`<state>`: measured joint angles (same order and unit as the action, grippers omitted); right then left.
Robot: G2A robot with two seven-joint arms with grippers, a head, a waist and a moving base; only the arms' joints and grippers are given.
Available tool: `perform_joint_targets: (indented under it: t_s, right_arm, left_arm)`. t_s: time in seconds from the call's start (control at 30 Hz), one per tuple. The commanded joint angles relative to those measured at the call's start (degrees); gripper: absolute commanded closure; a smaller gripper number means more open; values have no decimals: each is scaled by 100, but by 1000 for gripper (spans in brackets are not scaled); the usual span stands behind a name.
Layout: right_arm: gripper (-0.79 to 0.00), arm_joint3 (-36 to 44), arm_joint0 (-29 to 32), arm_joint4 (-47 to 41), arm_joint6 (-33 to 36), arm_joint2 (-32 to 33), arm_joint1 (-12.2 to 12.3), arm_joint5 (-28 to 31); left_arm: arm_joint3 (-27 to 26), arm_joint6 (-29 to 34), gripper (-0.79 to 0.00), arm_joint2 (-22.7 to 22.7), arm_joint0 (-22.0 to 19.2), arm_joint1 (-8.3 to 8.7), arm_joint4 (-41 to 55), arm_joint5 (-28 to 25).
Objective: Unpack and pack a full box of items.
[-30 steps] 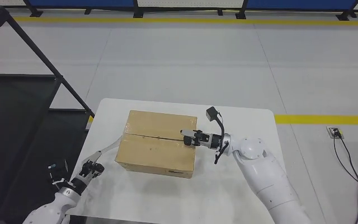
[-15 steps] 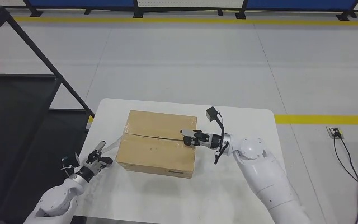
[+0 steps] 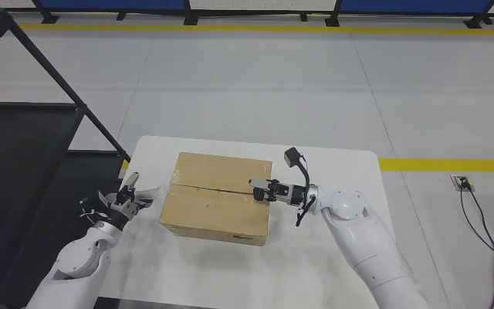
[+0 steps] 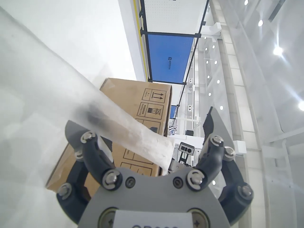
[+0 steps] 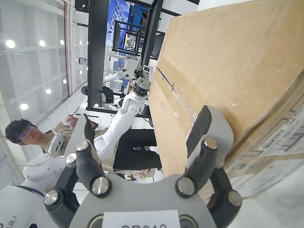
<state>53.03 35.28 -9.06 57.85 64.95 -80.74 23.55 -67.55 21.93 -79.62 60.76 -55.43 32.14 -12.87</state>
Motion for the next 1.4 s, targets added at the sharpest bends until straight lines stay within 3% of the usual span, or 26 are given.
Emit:
perform_joint_targets:
  t_s: [0.0,0.27,0.7,0.97,1.37]
  right_arm:
    - [-785,0,0,0,0,0,0,0]
    - [-785,0,0,0,0,0,0,0]
    - [-785,0,0,0,0,0,0,0]
    - [-785,0,0,0,0,0,0,0]
    - [-785,0,0,0,0,0,0,0]
  left_arm:
    - [-79,-69,-785,-37,-17,2,-151,5]
    - [-419,-351,-785,-238,121,0,-522,-82]
    - [-1108,-1074,-785,-852,876,-1,-716,-155]
    - [-1356,-1096,-785,-906,928,-43,-894,-236]
    - [-2159,-1184,-785,-1029,1065,-100,-1166,-269]
